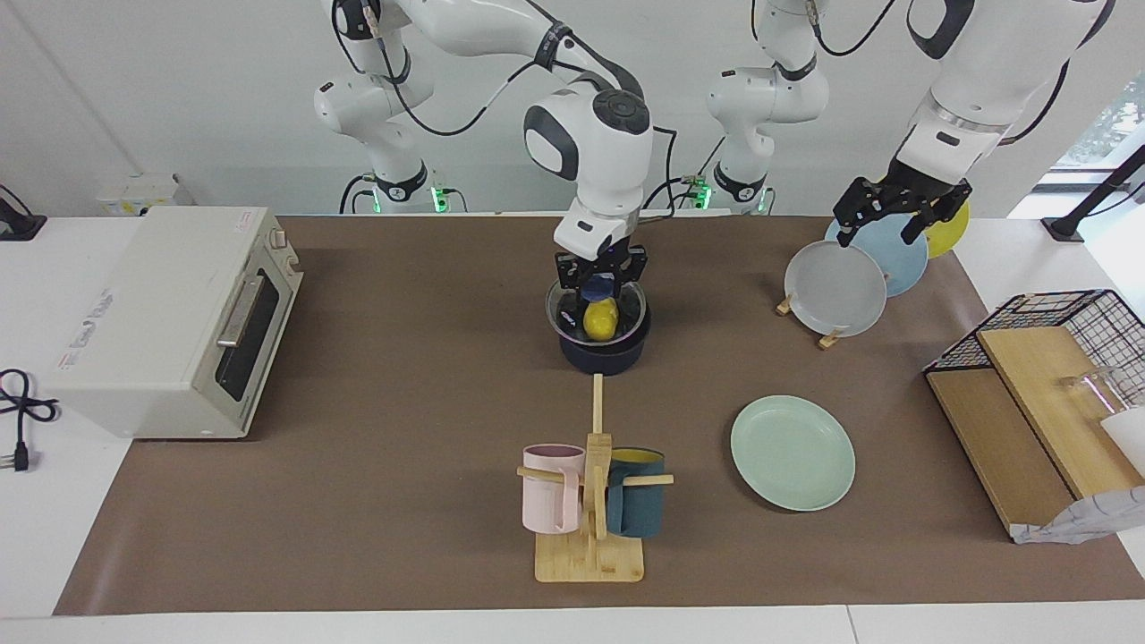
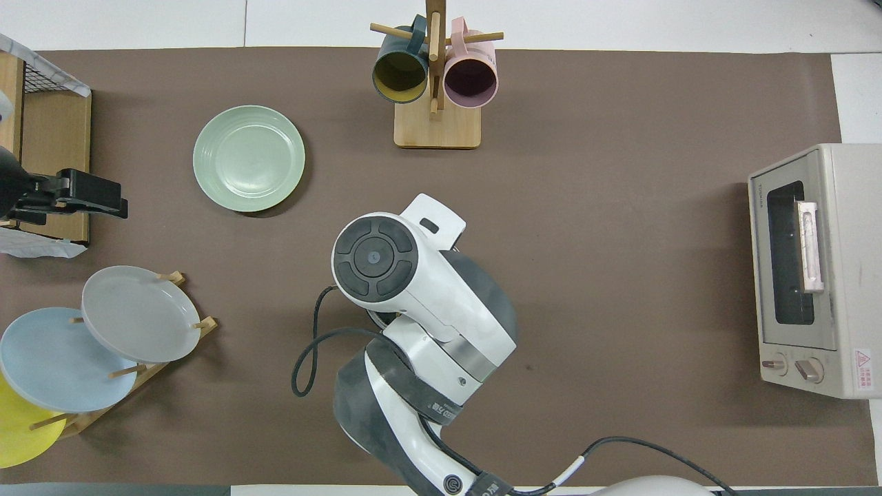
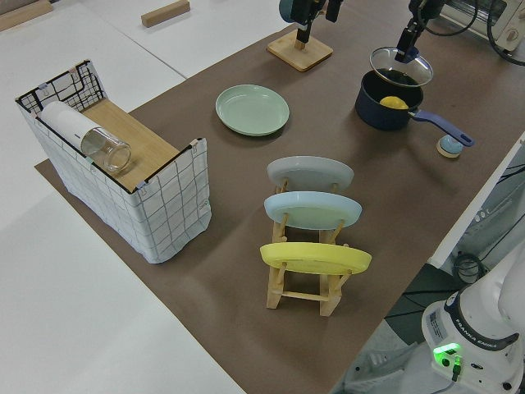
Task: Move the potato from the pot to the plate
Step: 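Set the lid down with the right gripper while the left gripper reaches the pot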
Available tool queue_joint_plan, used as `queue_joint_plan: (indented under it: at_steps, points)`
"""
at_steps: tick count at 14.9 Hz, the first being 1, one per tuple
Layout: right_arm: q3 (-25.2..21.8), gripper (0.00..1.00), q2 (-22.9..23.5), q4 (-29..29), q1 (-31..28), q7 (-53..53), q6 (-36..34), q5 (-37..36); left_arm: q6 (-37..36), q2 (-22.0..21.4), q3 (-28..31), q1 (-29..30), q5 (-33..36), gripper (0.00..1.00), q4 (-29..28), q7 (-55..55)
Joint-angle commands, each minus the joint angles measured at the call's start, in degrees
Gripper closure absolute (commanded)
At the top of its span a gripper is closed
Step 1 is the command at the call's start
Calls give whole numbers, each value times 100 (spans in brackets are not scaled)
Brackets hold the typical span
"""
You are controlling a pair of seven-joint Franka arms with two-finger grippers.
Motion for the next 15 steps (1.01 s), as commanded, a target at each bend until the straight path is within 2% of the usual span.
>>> queue_joint_plan:
  at_steps: [1, 4, 6, 8, 10, 11, 12, 15]
  points:
    - [22, 100, -267, -75, -702, -937, -424, 28, 473, -164, 20, -485, -65, 0, -533, -666]
    - [14, 100, -320, -242, -1685, -2131, -601, 2, 1036, -181, 20, -1372, -108, 0, -1165, -1738]
    - [22, 100, -329, -461, -2493, -3098, -365, 2, 1667, -147, 20, -1908, -275, 0, -1666, -2398]
    - [14, 100, -504, -969, -2952, -3759, -84, 2, 2344, 343, 20, -2575, -328, 0, -1878, -3319]
    - [14, 100, -820, -2056, -3444, -4226, 1036, 2, 3161, 914, 29, -3148, -328, 0, -2071, -3876]
    - [14, 100, -960, -2592, -3594, -4410, 1634, 2, 3452, 996, 29, -3272, -328, 0, -2221, -3964]
    - [14, 100, -1058, -2902, -3622, -4438, 1884, 2, 3559, 1031, 29, -3299, -328, 0, -2318, -4070]
    - [14, 100, -1085, -3107, -3587, -4491, 2035, 2, 3569, 1172, 20, -3396, -328, 0, -2354, -4106]
